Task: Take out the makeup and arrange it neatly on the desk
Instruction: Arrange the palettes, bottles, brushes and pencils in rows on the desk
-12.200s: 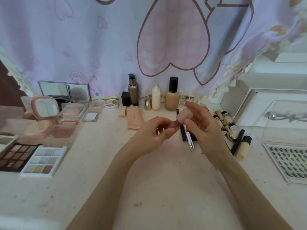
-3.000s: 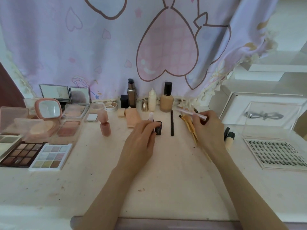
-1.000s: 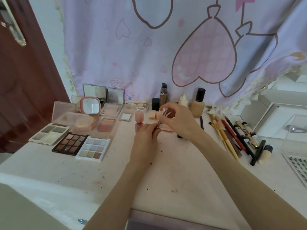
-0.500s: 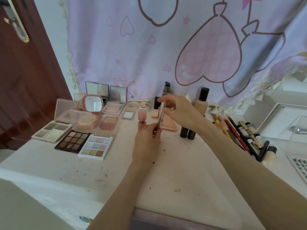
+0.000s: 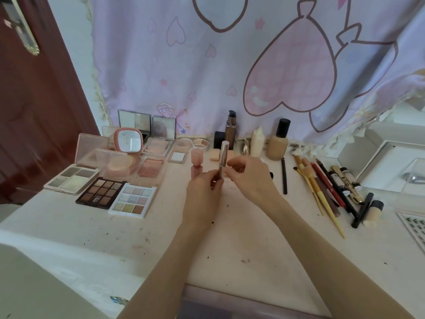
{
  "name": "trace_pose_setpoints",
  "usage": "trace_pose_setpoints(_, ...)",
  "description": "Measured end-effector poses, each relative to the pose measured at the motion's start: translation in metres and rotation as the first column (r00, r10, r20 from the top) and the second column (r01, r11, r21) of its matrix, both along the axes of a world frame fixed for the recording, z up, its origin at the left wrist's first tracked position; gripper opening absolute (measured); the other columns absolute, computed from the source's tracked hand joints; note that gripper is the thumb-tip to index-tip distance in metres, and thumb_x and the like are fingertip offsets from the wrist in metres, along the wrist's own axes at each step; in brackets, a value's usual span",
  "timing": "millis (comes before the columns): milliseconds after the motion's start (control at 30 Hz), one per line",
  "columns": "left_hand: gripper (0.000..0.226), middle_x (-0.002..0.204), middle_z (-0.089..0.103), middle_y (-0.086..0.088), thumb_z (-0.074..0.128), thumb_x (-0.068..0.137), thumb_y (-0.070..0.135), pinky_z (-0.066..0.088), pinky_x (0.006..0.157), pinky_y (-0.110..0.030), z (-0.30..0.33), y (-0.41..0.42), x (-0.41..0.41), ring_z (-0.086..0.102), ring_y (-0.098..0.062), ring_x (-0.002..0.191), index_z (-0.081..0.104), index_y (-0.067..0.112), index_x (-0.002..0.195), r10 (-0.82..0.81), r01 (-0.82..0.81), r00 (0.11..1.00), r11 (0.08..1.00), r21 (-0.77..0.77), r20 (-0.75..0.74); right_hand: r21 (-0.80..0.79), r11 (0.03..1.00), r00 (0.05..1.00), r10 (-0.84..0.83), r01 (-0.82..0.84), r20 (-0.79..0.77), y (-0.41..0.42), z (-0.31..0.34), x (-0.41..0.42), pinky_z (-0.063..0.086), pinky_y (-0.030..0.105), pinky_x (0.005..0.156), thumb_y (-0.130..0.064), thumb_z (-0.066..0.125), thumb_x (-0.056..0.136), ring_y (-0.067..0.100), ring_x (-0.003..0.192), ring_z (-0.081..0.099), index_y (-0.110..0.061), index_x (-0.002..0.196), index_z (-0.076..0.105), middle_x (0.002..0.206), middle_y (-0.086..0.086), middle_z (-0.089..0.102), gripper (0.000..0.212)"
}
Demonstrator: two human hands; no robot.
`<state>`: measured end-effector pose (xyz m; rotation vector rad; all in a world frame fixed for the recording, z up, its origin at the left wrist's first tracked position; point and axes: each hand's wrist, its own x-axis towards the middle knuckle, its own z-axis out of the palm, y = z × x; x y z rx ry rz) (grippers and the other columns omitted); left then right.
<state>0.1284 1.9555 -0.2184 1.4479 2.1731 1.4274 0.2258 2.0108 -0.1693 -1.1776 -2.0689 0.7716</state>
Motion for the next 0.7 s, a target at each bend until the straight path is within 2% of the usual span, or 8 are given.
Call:
trace_pose_setpoints(100, 0.02, 0.077, 0.061, 0.004, 0.051, 0.088, 0.013, 0.027, 0.057, -0.019, 0.001, -0.002, 0.0, 0.051, -0.014, 0.071, 0.067, 0.022, 0.096, -0.001, 0.001, 1.0, 1.0, 0.001, -0.021, -0.016, 1.0, 0.999, 0.007, -0.007, -0.041, 0.001, -0.008, -0.006, 0.036, 0.011, 0.072, -0.02, 0.065, 0.085, 0.009, 0.082, 0.054, -0.012, 0.099, 0.071, 0.097, 0.003, 0.067, 0.017)
trace_pose_setpoints(233, 0.022, 0.082, 0.067, -0.002, 0.051, 0.088, 0.008, 0.028, 0.057, -0.018, 0.002, -0.008, 0.0, 0.052, -0.015, 0.069, 0.068, 0.017, 0.096, -0.014, 0.015, 0.998, 1.0, 0.019, -0.056, -0.002, 0.999, 0.998, 0.036, -0.036, -0.059, 0.002, -0.014, -0.011, 0.034, -0.003, 0.062, -0.017, 0.062, 0.086, 0.006, 0.075, 0.051, -0.011, 0.095, 0.068, 0.09, 0.0, 0.061, 0.012)
trace_pose_setpoints(333, 0.021, 0.092, 0.069, -0.005, 0.053, 0.091, 0.01, 0.031, 0.067, -0.012, 0.005, -0.017, 0.0, 0.06, -0.019, 0.078, 0.067, 0.014, 0.106, 0.095, -0.085, 0.991, 0.992, 0.098, -0.095, -0.018, 0.997, 0.991, 0.07, -0.072, -0.111, 0.003, -0.021, -0.011, 0.037, 0.0, 0.061, -0.017, 0.06, 0.088, 0.002, 0.07, 0.051, -0.017, 0.088, 0.06, 0.089, -0.001, 0.061, 0.001)
trace_pose_setpoints(367, 0.022, 0.095, 0.068, -0.005, 0.054, 0.091, 0.01, 0.033, 0.072, -0.011, 0.01, -0.02, -0.001, 0.059, -0.016, 0.08, 0.065, 0.013, 0.109, 0.122, -0.108, 0.988, 0.984, 0.141, -0.092, -0.029, 0.996, 0.988, 0.077, -0.081, -0.133, 0.003, -0.023, -0.011, 0.037, 0.001, 0.061, -0.018, 0.059, 0.088, 0.001, 0.07, 0.052, -0.018, 0.087, 0.056, 0.088, -0.003, 0.061, 0.004)
trace_pose_setpoints(467, 0.033, 0.105, 0.058, -0.001, 0.056, 0.089, 0.006, 0.038, 0.079, -0.01, 0.038, -0.022, -0.009, 0.051, -0.01, 0.084, 0.055, 0.011, 0.121, 0.056, -0.021, 0.992, 0.959, 0.282, -0.116, -0.057, 0.992, 0.971, 0.099, -0.114, -0.216, 0.0, -0.03, -0.011, 0.04, 0.004, 0.057, -0.017, 0.06, 0.089, 0.004, 0.068, 0.054, -0.026, 0.082, 0.049, 0.083, -0.006, 0.06, 0.015)
trace_pose_setpoints(533, 0.042, 0.117, 0.051, -0.002, 0.056, 0.089, 0.005, 0.026, 0.089, -0.008, 0.06, -0.016, -0.019, 0.045, -0.016, 0.102, 0.049, 0.01, 0.13, -0.065, 0.124, 0.962, 0.969, 0.214, -0.264, -0.081, 0.987, 0.953, 0.11, -0.138, -0.281, -0.004, -0.035, -0.013, 0.042, 0.01, 0.055, -0.015, 0.06, 0.088, 0.011, 0.066, 0.055, -0.033, 0.08, 0.045, 0.079, -0.007, 0.058, 0.025)
trace_pose_setpoints(600, 0.038, 0.119, 0.055, -0.003, 0.053, 0.091, 0.005, 0.021, 0.088, -0.007, 0.076, -0.008, -0.027, 0.044, -0.02, 0.109, 0.052, 0.012, 0.128, -0.211, 0.244, 0.9, 0.969, 0.038, -0.381, -0.084, 0.984, 0.951, 0.126, -0.155, -0.282, -0.006, -0.041, -0.014, 0.044, 0.017, 0.058, -0.015, 0.059, 0.089, 0.014, 0.067, 0.055, -0.035, 0.081, 0.045, 0.077, -0.006, 0.057, 0.025)
trace_pose_setpoints(700, 0.029, 0.087, 0.055, 0.011, 0.053, 0.091, 0.004, 0.033, 0.071, 0.001, 0.089, -0.001, -0.033, 0.052, 0.006, 0.075, 0.063, 0.014, 0.115, -0.323, 0.313, 0.911, 0.946, -0.08, -0.256, -0.045, 0.983, 0.964, 0.164, -0.177, -0.208, -0.005, -0.045, -0.015, 0.038, 0.007, 0.059, -0.016, 0.056, 0.091, 0.002, 0.066, 0.051, -0.025, 0.089, 0.055, 0.076, -0.015, 0.053, 0.009)
